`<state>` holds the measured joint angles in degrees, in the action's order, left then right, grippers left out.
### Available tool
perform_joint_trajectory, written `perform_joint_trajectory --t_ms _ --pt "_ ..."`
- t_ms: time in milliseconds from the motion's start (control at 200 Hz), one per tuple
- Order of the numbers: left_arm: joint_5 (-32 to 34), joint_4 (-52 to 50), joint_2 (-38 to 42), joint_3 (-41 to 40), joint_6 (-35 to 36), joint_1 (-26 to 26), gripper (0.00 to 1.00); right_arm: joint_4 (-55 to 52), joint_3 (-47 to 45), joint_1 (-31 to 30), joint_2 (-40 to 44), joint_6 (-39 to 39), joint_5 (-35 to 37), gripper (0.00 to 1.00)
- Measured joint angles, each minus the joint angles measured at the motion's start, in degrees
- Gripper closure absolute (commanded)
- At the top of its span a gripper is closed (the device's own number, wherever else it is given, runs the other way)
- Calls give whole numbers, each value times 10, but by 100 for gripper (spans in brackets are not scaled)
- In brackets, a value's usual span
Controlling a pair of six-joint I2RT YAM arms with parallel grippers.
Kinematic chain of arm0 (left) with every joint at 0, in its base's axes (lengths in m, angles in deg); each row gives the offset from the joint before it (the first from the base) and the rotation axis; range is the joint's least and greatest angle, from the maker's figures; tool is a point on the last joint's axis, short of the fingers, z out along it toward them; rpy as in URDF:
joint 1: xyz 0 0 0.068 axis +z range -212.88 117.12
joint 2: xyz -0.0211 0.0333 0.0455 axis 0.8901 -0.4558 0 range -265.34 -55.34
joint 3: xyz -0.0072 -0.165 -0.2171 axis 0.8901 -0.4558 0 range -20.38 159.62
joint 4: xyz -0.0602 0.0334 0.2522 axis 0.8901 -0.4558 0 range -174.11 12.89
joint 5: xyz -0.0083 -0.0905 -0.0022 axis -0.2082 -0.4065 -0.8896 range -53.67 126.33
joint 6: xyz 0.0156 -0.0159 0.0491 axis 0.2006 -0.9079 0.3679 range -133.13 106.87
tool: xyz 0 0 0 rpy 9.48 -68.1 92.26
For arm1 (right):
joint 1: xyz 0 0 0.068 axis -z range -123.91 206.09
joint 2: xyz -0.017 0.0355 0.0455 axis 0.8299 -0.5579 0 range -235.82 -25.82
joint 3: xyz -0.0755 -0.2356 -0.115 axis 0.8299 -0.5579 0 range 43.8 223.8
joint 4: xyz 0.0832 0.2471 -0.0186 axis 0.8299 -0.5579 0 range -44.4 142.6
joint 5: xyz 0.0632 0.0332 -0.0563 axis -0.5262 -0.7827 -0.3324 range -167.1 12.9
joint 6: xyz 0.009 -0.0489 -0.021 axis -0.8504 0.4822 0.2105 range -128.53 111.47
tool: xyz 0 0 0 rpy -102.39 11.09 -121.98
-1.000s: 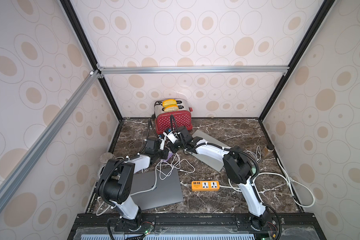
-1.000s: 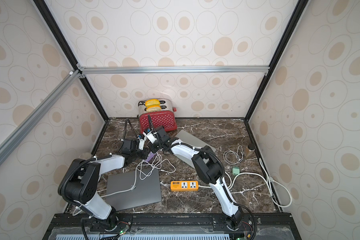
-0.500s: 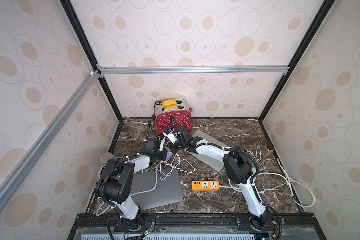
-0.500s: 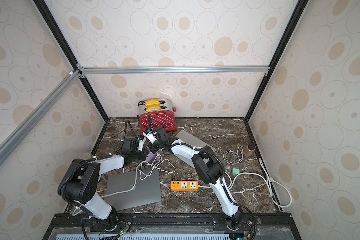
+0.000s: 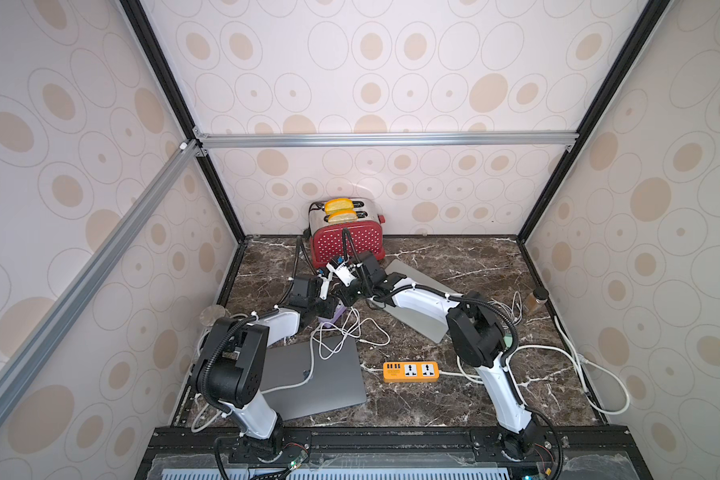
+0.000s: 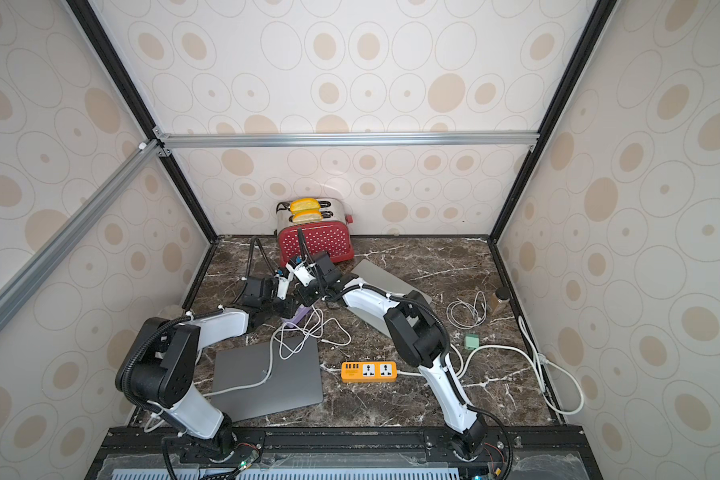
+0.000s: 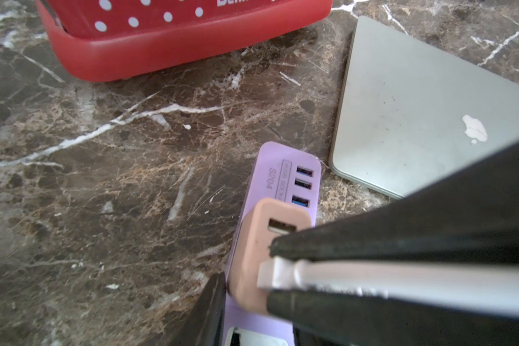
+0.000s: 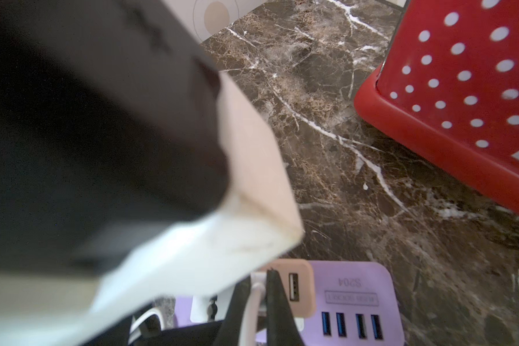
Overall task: Unplug the laptop charger
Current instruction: Remove the plug from the socket.
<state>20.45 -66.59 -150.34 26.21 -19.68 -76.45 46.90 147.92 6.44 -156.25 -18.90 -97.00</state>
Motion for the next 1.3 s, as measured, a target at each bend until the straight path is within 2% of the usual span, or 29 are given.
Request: perform_joint_trajectory --t_ms 160,436,896,1302 --pt "-10 3 -10 4 8 0 77 -3 0 5 0 -9 -8 100" --pt "-12 6 -12 5 14 0 87 -4 0 7 0 -9 -9 100" --pt "1 10 -11 1 17 -10 88 -11 1 7 0 -5 -7 100" --pt "-6 18 -11 0 13 -13 89 -27 -10 5 17 -3 24 100"
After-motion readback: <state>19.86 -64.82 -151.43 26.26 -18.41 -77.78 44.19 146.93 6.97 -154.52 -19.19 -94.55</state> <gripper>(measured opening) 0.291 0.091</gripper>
